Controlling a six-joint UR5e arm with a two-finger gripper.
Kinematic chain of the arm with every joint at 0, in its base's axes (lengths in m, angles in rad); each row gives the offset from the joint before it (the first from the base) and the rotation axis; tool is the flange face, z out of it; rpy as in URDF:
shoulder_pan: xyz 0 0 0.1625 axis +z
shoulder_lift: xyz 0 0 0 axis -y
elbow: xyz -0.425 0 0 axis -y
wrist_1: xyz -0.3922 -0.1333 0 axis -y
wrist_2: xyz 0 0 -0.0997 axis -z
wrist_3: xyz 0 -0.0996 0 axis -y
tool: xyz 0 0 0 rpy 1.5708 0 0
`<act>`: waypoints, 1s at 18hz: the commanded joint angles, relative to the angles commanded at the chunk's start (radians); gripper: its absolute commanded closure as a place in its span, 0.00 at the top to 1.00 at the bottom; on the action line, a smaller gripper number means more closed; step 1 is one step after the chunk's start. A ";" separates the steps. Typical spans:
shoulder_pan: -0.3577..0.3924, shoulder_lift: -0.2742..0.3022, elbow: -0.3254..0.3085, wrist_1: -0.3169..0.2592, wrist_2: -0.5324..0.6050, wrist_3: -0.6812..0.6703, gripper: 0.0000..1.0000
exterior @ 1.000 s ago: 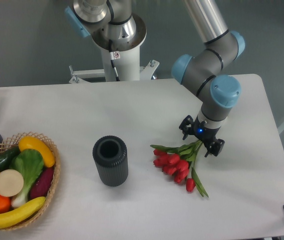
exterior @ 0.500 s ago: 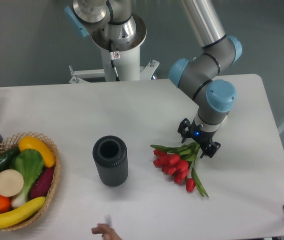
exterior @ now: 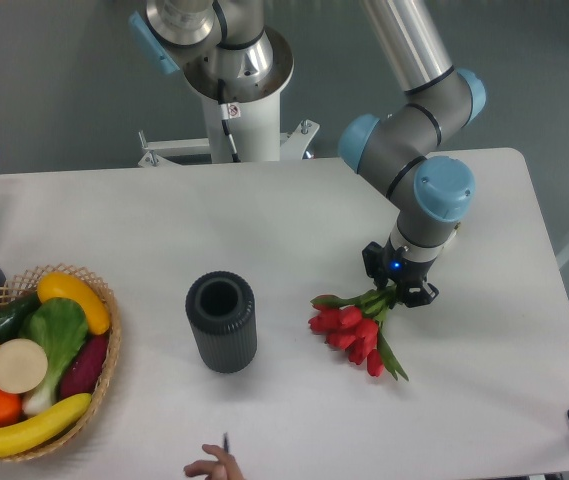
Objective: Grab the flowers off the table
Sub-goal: 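Close the gripper on the tulip stems, then lift the gripped tulip bundle up off the table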
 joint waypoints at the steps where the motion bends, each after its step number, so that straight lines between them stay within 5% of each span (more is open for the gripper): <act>1: 0.000 0.000 0.003 0.000 -0.002 0.000 0.28; 10: 0.014 0.075 0.035 -0.002 -0.046 0.009 0.28; 18: 0.098 0.204 0.069 -0.003 -0.536 -0.083 0.28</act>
